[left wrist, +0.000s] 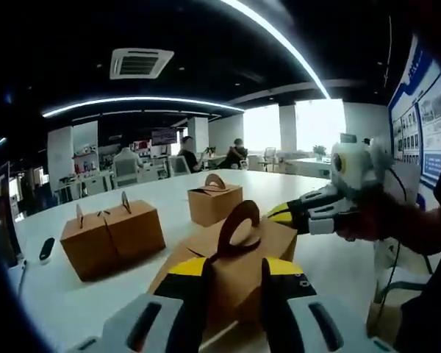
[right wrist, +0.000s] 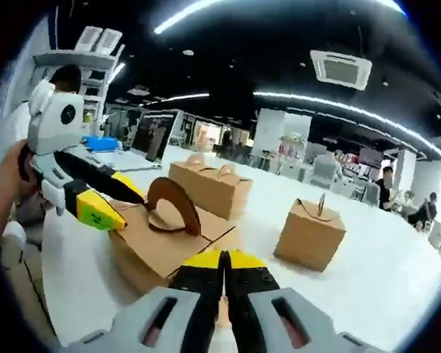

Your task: Pick up one paper box from the group, open the paper box, and remove the item inside

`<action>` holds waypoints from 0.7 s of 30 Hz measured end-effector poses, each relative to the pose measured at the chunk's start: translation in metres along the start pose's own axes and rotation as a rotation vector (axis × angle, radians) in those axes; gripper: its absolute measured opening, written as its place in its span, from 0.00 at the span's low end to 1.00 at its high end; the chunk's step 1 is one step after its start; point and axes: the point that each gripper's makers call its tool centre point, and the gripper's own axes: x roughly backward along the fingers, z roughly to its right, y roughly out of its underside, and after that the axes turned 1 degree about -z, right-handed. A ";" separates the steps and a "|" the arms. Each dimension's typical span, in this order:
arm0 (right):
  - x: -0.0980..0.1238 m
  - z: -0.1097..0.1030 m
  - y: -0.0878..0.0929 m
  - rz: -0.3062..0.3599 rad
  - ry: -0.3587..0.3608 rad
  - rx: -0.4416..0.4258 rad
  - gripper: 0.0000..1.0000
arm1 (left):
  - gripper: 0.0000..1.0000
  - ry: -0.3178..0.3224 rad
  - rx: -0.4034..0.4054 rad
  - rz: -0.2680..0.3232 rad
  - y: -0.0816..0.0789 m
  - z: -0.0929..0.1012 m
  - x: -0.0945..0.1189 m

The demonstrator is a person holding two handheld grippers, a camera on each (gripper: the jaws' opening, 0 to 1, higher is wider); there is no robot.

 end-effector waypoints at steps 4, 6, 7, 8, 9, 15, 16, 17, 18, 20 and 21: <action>-0.001 0.000 0.007 0.033 -0.084 -0.268 0.02 | 0.31 0.001 0.008 0.011 0.000 0.000 0.000; -0.001 -0.003 0.009 0.032 -0.113 -0.325 0.02 | 0.31 0.003 0.011 0.014 0.000 0.000 0.000; -0.002 -0.004 0.009 0.041 -0.120 -0.343 0.02 | 0.31 0.004 0.013 0.013 0.000 0.000 0.000; -0.002 -0.004 0.010 0.042 -0.119 -0.345 0.02 | 0.31 0.005 0.013 0.012 0.000 0.000 0.000; -0.002 -0.004 0.010 0.043 -0.120 -0.348 0.02 | 0.31 0.004 0.012 0.011 0.000 0.000 0.000; 0.002 -0.003 0.009 0.036 -0.124 -0.343 0.03 | 0.31 0.005 0.015 0.022 0.000 0.000 0.000; 0.004 -0.001 0.009 0.035 -0.119 -0.337 0.03 | 0.31 0.004 0.014 0.020 0.000 0.000 -0.001; 0.007 0.008 0.007 0.043 -0.086 -0.307 0.03 | 0.31 0.004 0.010 0.016 0.000 0.000 -0.001; 0.011 0.013 0.002 0.057 -0.066 -0.281 0.03 | 0.31 0.004 0.008 0.013 0.000 0.000 -0.001; 0.017 0.024 -0.007 0.085 -0.032 -0.257 0.03 | 0.31 0.002 -0.001 0.006 0.000 0.000 -0.001; 0.021 0.030 -0.014 0.103 -0.009 -0.233 0.04 | 0.31 0.002 -0.003 0.003 0.000 0.000 -0.001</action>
